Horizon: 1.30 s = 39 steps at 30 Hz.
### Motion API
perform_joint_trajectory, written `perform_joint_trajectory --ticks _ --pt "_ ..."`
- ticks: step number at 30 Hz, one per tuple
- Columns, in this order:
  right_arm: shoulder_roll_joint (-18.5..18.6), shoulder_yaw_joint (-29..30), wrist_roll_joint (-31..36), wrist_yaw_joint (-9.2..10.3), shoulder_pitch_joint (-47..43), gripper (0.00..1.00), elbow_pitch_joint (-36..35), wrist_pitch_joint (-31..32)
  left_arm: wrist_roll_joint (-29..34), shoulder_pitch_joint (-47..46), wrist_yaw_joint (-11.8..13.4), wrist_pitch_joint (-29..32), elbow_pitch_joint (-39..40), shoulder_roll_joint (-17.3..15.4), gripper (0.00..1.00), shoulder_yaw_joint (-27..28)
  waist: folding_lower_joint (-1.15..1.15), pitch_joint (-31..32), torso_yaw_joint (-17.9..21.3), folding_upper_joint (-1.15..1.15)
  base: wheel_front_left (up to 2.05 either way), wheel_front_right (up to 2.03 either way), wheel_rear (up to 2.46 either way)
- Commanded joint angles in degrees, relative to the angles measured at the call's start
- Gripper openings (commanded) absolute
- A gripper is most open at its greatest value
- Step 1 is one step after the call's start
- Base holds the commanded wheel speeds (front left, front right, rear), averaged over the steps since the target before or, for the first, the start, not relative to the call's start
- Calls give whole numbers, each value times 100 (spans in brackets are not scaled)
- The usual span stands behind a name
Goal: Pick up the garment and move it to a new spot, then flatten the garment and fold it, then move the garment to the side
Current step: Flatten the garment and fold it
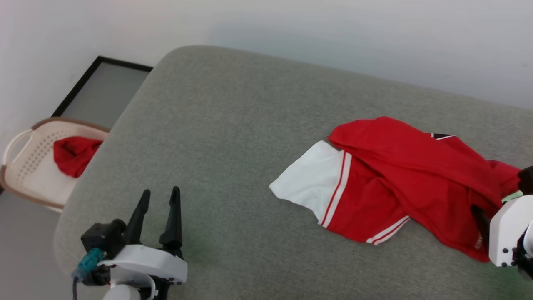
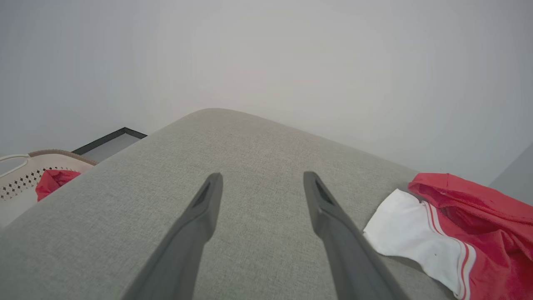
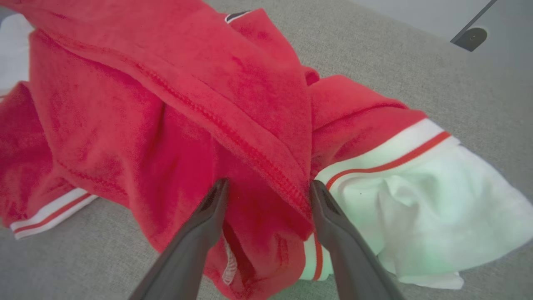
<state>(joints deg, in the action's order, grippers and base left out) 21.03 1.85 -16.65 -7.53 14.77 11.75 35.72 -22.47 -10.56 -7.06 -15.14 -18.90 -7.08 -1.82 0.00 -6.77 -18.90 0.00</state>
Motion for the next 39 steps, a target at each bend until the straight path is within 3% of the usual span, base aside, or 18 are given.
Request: perform_joint_trajectory --ticks 1,2,3,4,13,21,30,39 --pt "26 11 -40 8 96 100 15 43 -31 -64 -17 5 -11 25 100 -11 0 -119 -130 0 0 0 0" --pt "9 30 -82 8 123 100 62 110 -32 -83 -22 4 -22 30 100 -17 0 -136 -150 0 0 0 0" --pt "47 -6 -95 8 130 62 96 165 -45 -102 -25 5 -33 37 100 -24 0 -160 -173 0 0 0 0" --pt "72 -47 -159 8 159 0 117 190 -55 -117 -30 5 -36 44 100 -29 0 -183 -189 0 0 0 0" --pt "192 -222 -423 8 378 0 -98 385 -75 -170 -40 5 -130 19 100 44 0 -180 -137 0 0 0 0" --pt "408 -649 -1031 8 -11 0 -1175 860 -99 -94 -47 4 -140 -23 100 166 0 -28 104 0 0 0 0" --pt "629 -911 -1757 8 -1249 0 -2540 1798 -162 10 -46 5 -120 -79 100 292 0 82 450 0 0 0 0" --pt "535 -898 -2269 8 -2626 0 -3274 2553 -214 -28 -48 5 -150 -137 100 273 0 58 724 0 0 0 0"
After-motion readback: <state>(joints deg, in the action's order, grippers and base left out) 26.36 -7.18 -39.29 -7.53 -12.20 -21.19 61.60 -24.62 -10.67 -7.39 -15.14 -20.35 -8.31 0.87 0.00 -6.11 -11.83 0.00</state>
